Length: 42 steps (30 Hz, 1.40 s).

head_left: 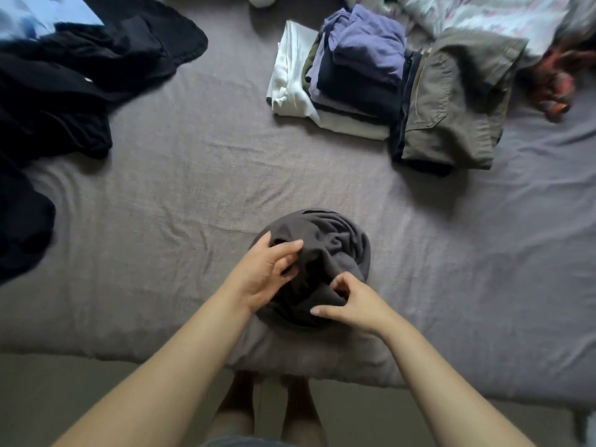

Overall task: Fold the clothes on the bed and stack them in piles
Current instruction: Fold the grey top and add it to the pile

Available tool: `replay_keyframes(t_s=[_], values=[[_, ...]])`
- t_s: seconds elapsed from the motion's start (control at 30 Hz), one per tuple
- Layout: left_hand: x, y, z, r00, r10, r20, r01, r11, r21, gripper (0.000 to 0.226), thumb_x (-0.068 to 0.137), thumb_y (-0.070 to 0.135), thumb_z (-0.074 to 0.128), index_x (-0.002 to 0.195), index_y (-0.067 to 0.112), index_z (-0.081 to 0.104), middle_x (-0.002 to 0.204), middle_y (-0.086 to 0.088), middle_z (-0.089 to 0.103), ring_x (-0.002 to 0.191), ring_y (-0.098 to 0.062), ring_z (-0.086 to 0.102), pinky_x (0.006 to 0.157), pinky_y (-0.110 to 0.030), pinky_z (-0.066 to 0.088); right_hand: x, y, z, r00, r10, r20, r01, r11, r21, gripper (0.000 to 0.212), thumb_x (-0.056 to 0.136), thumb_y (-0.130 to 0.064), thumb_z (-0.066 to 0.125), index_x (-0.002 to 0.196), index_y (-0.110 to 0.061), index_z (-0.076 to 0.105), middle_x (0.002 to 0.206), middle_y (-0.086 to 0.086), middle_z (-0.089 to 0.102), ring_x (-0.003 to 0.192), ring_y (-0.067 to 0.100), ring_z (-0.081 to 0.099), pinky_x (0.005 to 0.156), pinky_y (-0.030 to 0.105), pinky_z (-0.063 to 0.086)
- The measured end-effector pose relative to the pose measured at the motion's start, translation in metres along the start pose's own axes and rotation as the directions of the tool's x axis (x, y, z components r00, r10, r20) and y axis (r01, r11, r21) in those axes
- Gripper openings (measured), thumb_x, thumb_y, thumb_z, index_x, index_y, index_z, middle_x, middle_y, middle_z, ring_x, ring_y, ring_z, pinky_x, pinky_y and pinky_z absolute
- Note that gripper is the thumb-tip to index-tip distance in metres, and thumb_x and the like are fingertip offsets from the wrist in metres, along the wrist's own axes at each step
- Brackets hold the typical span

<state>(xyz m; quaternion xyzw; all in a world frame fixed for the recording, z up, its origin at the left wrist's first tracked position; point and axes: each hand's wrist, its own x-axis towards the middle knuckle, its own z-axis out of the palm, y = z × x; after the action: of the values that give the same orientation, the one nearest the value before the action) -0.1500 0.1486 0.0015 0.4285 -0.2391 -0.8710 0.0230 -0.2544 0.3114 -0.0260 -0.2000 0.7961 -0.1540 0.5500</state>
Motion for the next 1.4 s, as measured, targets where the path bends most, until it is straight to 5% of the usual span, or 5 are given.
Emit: replay_keyframes(t_s=[0.17, 0.3, 0.57, 1.13, 1.4], values=[[-0.013, -0.005, 0.010, 0.995, 0.029, 0.092, -0.033, 0.999, 0.042, 0.052, 0.075, -0.009, 0.064, 0.120, 0.016, 0.056, 0.110, -0.008, 0.068, 0.099, -0.019, 0.066, 0.092, -0.033, 0.051, 0.007, -0.030, 0.018, 0.966, -0.128, -0.224, 0.201, 0.918, 0.341, 0.074, 0.067, -0.032, 0.085, 0.130, -0.023, 0.047, 0.122, -0.010, 0.061, 0.112, 0.003, 0.056, 0.098, 0.023, 0.044], [-0.012, -0.005, 0.012, 0.974, 0.178, -0.138, -0.150, 0.970, 0.189, 0.041, 0.090, -0.013, 0.043, 0.120, 0.016, 0.047, 0.098, -0.004, 0.066, 0.091, -0.013, 0.065, 0.092, -0.031, 0.052, -0.001, -0.045, 0.012, 0.902, -0.129, -0.413, 0.301, 0.873, 0.384, 0.019, 0.090, -0.016, 0.065, 0.073, -0.021, 0.058, 0.064, -0.017, 0.061, 0.064, -0.003, 0.053, 0.064, 0.023, 0.044], [-0.048, -0.016, 0.034, 0.907, 0.381, -0.176, -0.126, 0.648, 0.751, 0.019, 0.088, 0.021, 0.061, 0.107, 0.016, 0.063, 0.105, -0.001, 0.067, 0.104, -0.017, 0.061, 0.096, -0.030, 0.046, -0.064, -0.076, -0.037, 0.975, -0.184, -0.124, 0.207, 0.549, 0.810, 0.020, 0.098, -0.013, 0.045, 0.105, -0.006, 0.063, 0.098, 0.008, 0.072, 0.087, 0.015, 0.069, 0.066, 0.027, 0.057], [-0.147, 0.082, 0.085, 0.989, 0.143, -0.049, -0.098, 0.853, 0.513, 0.018, 0.091, 0.020, 0.061, 0.088, 0.010, 0.076, 0.080, -0.008, 0.071, 0.067, -0.017, 0.060, 0.058, -0.021, 0.048, -0.178, -0.117, -0.111, 0.921, -0.136, -0.366, 0.320, 0.798, 0.510, 0.035, 0.094, 0.004, 0.051, 0.119, -0.020, 0.055, 0.085, -0.002, 0.062, 0.074, 0.008, 0.058, 0.070, 0.012, 0.048], [-0.210, 0.153, 0.137, 0.826, 0.545, -0.145, -0.381, 0.729, 0.568, 0.016, 0.091, 0.019, 0.061, 0.078, 0.015, 0.070, 0.067, 0.003, 0.066, 0.068, -0.009, 0.060, 0.060, -0.018, 0.045, -0.227, -0.143, -0.186, 0.758, -0.235, -0.608, 0.248, 0.967, -0.063, 0.041, 0.084, 0.007, 0.048, 0.103, -0.018, 0.074, 0.105, 0.002, 0.070, 0.096, 0.014, 0.062, 0.078, 0.020, 0.045]])
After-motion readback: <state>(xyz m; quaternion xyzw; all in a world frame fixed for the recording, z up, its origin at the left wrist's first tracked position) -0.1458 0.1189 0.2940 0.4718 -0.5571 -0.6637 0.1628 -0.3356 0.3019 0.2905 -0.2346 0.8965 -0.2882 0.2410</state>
